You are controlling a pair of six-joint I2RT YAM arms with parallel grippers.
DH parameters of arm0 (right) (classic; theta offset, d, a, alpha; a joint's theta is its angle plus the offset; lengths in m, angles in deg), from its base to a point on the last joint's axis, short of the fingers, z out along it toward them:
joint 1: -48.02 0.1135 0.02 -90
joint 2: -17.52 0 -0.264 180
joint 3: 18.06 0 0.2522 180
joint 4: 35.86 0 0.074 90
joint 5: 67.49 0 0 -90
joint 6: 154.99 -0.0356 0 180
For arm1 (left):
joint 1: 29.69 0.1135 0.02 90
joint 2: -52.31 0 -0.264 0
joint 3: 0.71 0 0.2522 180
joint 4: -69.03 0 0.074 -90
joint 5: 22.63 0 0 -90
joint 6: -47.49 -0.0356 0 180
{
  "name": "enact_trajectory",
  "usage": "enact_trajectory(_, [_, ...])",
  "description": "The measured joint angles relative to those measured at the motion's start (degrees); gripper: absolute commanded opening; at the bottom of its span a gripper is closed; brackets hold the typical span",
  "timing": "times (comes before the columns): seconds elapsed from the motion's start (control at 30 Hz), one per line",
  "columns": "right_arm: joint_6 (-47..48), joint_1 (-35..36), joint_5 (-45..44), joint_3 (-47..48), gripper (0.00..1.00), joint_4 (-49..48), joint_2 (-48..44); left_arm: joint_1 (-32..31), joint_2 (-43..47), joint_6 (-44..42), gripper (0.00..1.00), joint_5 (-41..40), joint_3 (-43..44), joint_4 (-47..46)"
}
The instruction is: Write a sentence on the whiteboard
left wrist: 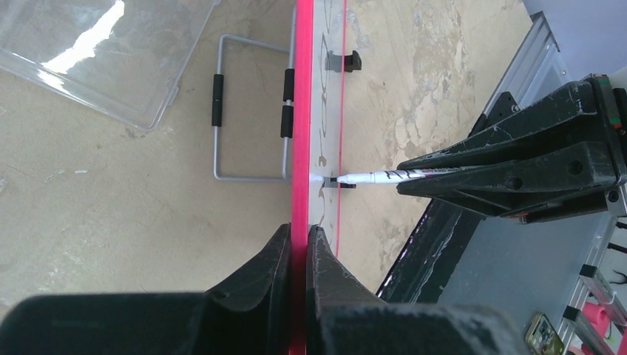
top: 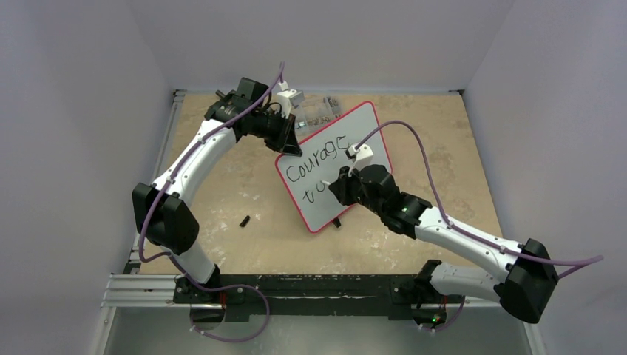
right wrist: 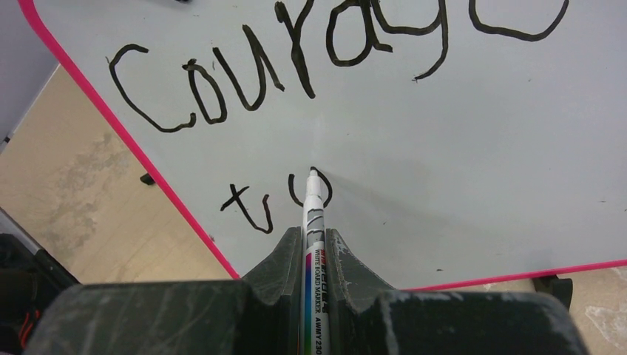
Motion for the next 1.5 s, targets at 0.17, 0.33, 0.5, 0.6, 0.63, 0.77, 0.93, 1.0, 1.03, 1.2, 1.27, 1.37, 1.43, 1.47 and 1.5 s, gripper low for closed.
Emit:
enact_trajectory(0.17, [0.0,-0.2,1.7,0.0,0.0,-0.8,0.3,0.2,0.0,0.0,0.0,-0.1,0.0,0.0])
enact_trajectory(0.33, [0.0,-0.2,4.0,0.0,0.0,-1.9,0.3,0.1,0.0,0.1,0.0,0.0,0.0,0.1])
enact_trajectory(0.5, [0.0,-0.2,4.6,-0.3,0.0,-2.6,0.2,0.1,0.0,0.1,0.0,0.0,0.0,0.1])
enact_trajectory(0.6, [0.0,-0.2,4.7,-0.9,0.0,-2.6,-0.5,0.1,0.0,0.1,0.0,0.1,0.0,0.1])
enact_trajectory(0.63, [0.0,-0.2,4.6,-1.2,0.0,-2.5,-1.0,0.1,0.0,0.1,0.0,0.1,0.0,0.1])
enact_trajectory(0.77, [0.1,-0.2,4.4,-2.3,0.0,-0.7,-5.2,0.1,0.0,0.1,0.0,0.1,0.0,0.0])
enact_trajectory(0.93, [0.3,-0.2,4.2,-3.3,0.0,0.2,-10.2,0.0,0.0,0.5,0.0,0.5,0.0,0.0])
enact_trajectory(1.0, [0.2,-0.2,4.3,-4.4,0.0,0.3,-11.3,0.0,0.0,1.1,0.0,0.5,0.0,-0.1])
enact_trajectory(1.03, [0.2,-0.2,4.6,-5.2,0.0,0.3,-11.8,0.0,0.0,1.3,0.0,0.5,0.0,-0.2])
enact_trajectory(1.2, [0.0,-0.2,5.7,-8.4,0.0,1.4,-12.2,0.0,0.0,2.5,0.0,0.2,0.0,-0.4])
enact_trajectory(1.27, [0.0,-0.2,6.0,-9.1,0.0,1.4,-12.2,0.0,0.0,2.7,0.0,0.0,0.0,-0.4])
enact_trajectory(1.37, [0.0,-0.2,7.1,-9.9,0.0,1.4,-12.0,0.0,0.0,3.0,0.0,-0.4,0.0,-0.4])
enact_trajectory(1.43, [0.0,-0.2,7.7,-10.1,0.0,1.2,-11.4,0.0,0.0,3.1,0.0,-0.7,-0.1,-0.4])
enact_trajectory(1.47, [0.0,-0.2,8.0,-10.2,0.0,1.1,-11.1,0.0,0.0,3.1,0.0,-0.8,-0.3,-0.6])
enact_trajectory(1.5, [0.0,-0.2,8.3,-10.3,0.0,0.9,-10.7,0.0,0.0,3.1,0.0,-0.9,-0.6,-0.8])
